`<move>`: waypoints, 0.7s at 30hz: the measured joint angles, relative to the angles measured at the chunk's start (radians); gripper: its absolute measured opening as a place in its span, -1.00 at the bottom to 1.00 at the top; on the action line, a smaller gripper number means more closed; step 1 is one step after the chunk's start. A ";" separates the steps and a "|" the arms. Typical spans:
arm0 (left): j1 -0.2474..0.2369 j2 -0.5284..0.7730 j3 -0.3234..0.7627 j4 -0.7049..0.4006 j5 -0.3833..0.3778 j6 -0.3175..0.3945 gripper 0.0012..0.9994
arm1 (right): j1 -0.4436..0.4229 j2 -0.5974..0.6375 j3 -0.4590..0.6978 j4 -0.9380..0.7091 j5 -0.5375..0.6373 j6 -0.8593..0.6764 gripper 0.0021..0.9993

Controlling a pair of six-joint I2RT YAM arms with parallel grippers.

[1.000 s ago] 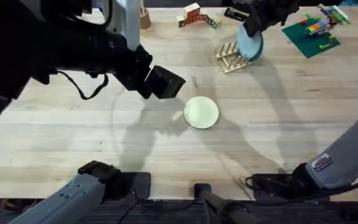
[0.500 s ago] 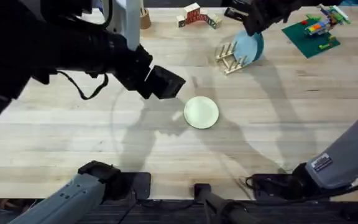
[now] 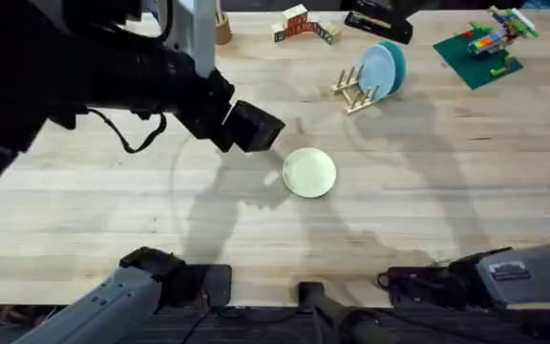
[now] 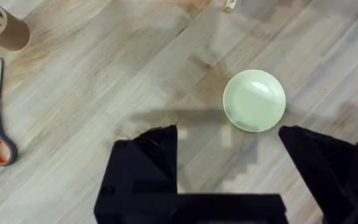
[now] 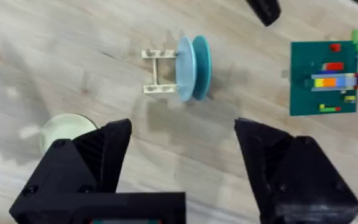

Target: Pick up the plates from the table one by one and place each into a slot on the dish rack.

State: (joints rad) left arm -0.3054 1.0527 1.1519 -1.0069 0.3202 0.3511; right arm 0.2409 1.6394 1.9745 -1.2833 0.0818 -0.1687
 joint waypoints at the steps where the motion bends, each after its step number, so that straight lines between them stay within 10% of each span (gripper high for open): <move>1: 0.000 0.000 0.000 0.000 0.000 0.000 0.99 | -0.001 -0.027 -0.005 0.000 0.000 0.004 0.99; 17: 0.000 0.000 0.000 -0.040 0.000 -0.019 0.99 | -0.001 -0.542 -0.586 0.050 -0.066 0.094 0.99; 21: 0.000 0.000 0.000 -0.052 0.001 -0.037 0.52 | -0.001 -0.592 -0.693 0.056 -0.132 0.141 0.99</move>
State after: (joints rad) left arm -0.3054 1.0527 1.1519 -1.0593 0.3211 0.3144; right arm 0.2401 1.0471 1.2815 -1.2277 -0.0506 -0.0276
